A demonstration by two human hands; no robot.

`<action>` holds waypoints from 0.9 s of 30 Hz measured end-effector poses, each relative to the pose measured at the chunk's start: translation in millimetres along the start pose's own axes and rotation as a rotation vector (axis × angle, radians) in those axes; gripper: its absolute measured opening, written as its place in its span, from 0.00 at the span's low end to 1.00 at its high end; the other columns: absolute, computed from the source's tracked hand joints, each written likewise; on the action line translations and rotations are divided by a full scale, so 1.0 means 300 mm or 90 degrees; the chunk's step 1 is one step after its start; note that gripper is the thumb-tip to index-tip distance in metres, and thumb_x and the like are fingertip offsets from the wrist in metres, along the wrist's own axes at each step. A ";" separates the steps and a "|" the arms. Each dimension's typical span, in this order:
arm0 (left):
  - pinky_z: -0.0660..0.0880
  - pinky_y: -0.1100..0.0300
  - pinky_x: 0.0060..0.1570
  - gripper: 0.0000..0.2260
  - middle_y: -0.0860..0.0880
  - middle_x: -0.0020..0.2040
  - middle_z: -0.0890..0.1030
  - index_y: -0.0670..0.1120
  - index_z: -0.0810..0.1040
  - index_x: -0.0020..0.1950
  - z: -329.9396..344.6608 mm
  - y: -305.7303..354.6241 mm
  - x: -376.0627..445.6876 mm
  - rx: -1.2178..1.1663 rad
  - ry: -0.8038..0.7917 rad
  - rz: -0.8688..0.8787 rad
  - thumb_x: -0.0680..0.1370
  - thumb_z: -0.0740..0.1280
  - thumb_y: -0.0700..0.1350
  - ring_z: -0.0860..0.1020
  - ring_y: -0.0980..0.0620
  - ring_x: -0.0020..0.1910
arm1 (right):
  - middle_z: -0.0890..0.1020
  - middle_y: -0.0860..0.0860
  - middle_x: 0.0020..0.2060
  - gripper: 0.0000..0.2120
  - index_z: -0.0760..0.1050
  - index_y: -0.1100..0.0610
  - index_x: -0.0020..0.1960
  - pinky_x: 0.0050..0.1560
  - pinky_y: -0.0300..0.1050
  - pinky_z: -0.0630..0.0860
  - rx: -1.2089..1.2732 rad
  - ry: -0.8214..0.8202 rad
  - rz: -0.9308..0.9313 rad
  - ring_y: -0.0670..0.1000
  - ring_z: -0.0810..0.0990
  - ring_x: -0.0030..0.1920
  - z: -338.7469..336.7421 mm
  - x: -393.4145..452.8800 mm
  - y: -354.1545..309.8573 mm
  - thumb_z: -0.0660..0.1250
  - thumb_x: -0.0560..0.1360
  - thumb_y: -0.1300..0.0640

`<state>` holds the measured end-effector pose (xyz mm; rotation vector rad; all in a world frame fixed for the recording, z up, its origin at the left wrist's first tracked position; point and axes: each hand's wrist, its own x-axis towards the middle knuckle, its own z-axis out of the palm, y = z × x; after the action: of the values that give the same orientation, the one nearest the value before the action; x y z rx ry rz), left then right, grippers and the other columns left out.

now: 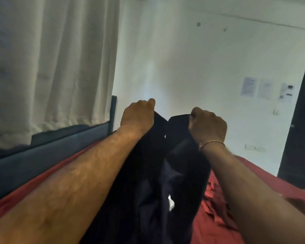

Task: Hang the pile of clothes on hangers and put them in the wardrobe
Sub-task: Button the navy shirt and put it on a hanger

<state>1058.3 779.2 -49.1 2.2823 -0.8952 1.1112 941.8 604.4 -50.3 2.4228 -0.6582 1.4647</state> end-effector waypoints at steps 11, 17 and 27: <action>0.80 0.55 0.48 0.09 0.58 0.47 0.84 0.57 0.81 0.50 0.251 0.005 -1.215 -0.313 -0.316 -0.355 0.71 0.70 0.53 0.83 0.53 0.48 | 0.76 0.47 0.26 0.16 0.78 0.54 0.30 0.37 0.48 0.70 0.636 -0.494 0.461 0.47 0.72 0.30 0.193 -1.227 -0.127 0.76 0.75 0.54; 0.77 0.55 0.54 0.08 0.52 0.52 0.81 0.51 0.85 0.56 0.267 0.006 -1.417 -0.304 -0.312 -0.333 0.80 0.68 0.48 0.80 0.52 0.51 | 0.77 0.49 0.31 0.14 0.78 0.59 0.37 0.39 0.47 0.72 0.736 -0.366 0.529 0.46 0.73 0.35 0.163 -1.438 -0.156 0.71 0.80 0.55; 0.79 0.53 0.56 0.09 0.60 0.51 0.84 0.54 0.85 0.51 0.264 -0.001 -1.413 -0.510 -0.327 -0.420 0.82 0.65 0.54 0.81 0.61 0.51 | 0.86 0.61 0.47 0.03 0.82 0.64 0.51 0.52 0.49 0.82 0.913 -0.436 0.477 0.54 0.85 0.47 0.120 -1.439 -0.158 0.71 0.78 0.66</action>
<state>902.2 880.5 -438.1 1.9117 -0.5223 -0.1331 821.1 740.8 -446.1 4.2675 -0.8559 1.5758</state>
